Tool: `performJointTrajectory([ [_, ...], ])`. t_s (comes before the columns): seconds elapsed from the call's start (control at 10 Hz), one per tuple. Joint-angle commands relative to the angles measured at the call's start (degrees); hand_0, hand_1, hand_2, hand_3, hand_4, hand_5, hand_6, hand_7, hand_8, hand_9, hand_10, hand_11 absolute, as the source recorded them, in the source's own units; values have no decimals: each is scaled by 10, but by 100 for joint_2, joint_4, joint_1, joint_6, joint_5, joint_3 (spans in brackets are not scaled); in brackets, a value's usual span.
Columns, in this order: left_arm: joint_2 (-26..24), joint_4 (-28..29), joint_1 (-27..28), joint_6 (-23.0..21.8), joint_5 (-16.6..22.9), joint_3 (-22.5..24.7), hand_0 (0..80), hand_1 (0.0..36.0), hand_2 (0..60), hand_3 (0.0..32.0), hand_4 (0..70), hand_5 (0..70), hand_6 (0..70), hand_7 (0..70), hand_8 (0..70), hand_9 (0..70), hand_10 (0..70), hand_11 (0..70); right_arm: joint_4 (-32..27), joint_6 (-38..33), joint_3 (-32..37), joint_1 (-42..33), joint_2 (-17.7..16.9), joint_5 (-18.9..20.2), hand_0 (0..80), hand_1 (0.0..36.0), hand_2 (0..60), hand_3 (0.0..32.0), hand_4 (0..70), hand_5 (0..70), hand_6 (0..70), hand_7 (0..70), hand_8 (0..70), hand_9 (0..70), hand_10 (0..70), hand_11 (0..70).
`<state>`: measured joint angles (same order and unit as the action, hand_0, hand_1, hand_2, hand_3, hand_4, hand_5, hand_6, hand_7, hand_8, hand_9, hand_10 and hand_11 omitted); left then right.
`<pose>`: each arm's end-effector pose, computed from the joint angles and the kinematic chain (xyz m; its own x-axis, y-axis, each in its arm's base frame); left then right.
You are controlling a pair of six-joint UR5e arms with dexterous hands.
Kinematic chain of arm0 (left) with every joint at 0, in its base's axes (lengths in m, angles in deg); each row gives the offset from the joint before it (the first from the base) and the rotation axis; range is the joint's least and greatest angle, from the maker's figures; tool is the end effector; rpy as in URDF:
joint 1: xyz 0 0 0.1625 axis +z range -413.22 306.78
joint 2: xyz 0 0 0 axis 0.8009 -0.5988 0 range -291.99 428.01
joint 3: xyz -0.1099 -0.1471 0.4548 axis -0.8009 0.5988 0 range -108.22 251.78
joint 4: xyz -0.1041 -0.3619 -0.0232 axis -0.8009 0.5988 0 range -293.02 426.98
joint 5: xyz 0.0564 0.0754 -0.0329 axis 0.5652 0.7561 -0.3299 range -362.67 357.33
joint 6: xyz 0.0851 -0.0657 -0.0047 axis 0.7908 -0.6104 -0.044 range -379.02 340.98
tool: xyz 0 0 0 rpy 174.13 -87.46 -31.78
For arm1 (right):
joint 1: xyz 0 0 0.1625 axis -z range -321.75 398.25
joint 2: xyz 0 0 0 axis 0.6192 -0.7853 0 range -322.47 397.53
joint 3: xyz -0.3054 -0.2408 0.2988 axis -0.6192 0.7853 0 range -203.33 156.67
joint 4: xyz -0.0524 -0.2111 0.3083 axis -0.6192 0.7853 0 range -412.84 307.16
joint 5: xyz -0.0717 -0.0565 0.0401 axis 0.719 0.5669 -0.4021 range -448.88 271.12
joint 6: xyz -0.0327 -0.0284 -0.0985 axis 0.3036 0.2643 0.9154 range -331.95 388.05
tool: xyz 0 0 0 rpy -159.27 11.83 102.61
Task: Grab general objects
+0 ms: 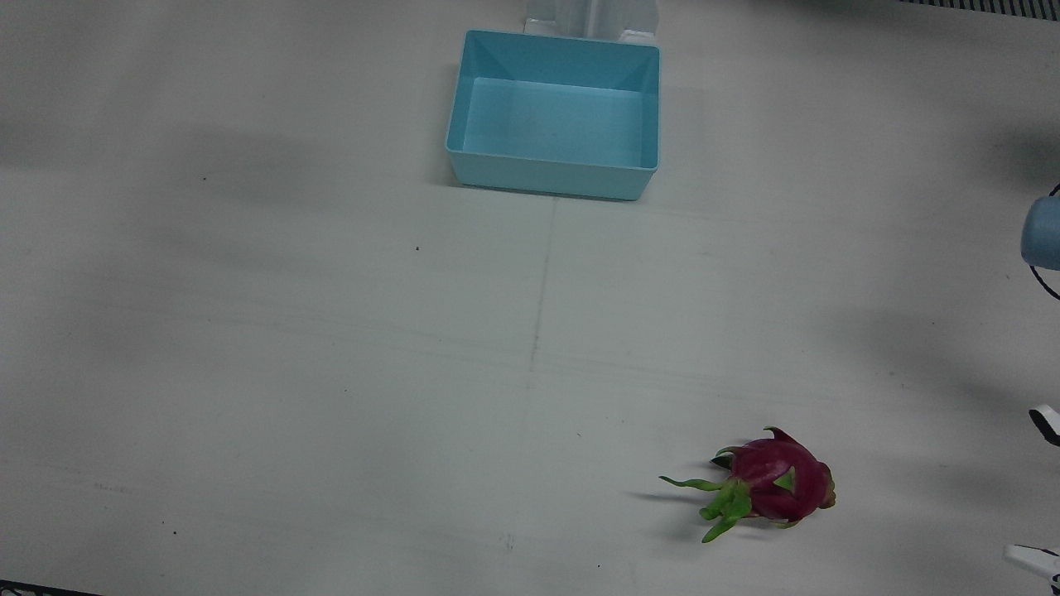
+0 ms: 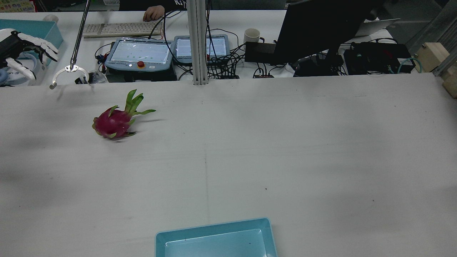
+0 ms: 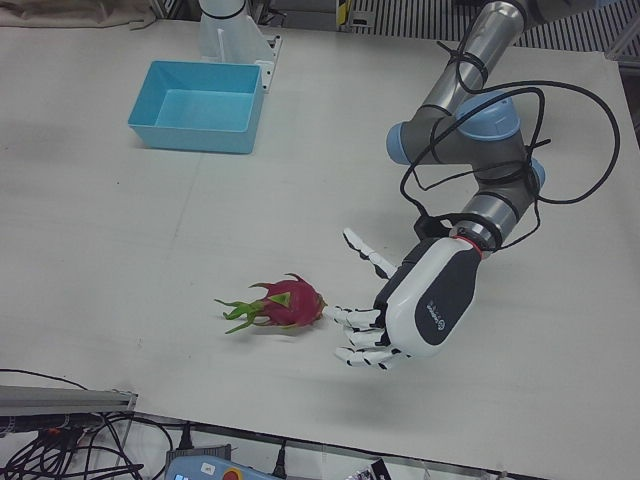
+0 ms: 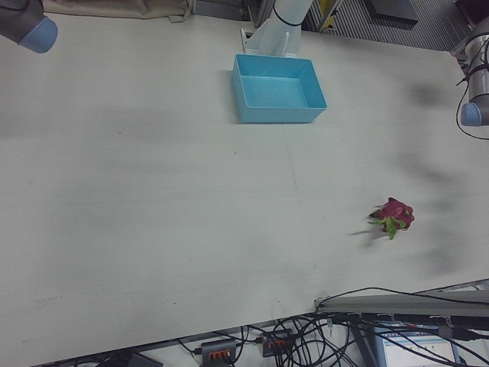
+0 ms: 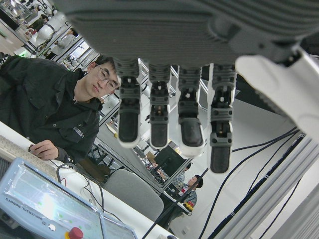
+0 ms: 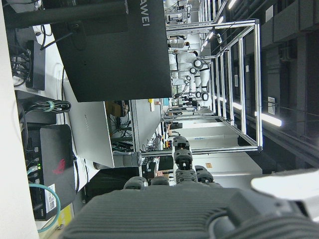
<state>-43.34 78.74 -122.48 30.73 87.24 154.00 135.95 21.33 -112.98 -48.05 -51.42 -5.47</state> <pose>0.1093 -0.6661 0.5805 -0.7203 0.0775 -0.6893 0.6163 0.5278 -0.5845 0.1161 -0.4621 0.7623 -0.9928 -0.0656 -0.0998 0.1079 -0.1339 -0.9851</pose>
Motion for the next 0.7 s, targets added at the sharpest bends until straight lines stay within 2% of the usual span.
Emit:
performJointTrajectory([
  [0.0,-18,1,9,8,0,-4,500,0,0,0,649,161,679,507,413,316,385,533,0,3,0,0,0,0,0,0,0,0,0,0,0,0,0,0,0,0],
  [0.1,-35,-8,9,17,9,-4,495,0,0,0,694,174,700,536,438,352,403,555,0,-5,0,0,-8,0,0,0,0,0,0,0,0,0,0,0,0,0],
  [0.3,-62,-16,9,44,9,-13,495,0,0,0,700,162,700,545,498,429,471,651,0,3,0,0,0,0,0,0,0,0,0,0,0,0,0,0,0,0],
  [0.4,-62,-16,9,44,9,-13,496,0,0,0,700,183,700,567,550,502,534,700,0,-5,0,0,0,0,0,0,0,0,0,0,0,0,0,0,0,0],
  [0.6,-62,1,18,44,9,-13,496,0,0,0,700,215,700,573,600,573,601,700,0,3,0,0,0,0,0,0,0,0,0,0,0,0,0,0,0,0],
])
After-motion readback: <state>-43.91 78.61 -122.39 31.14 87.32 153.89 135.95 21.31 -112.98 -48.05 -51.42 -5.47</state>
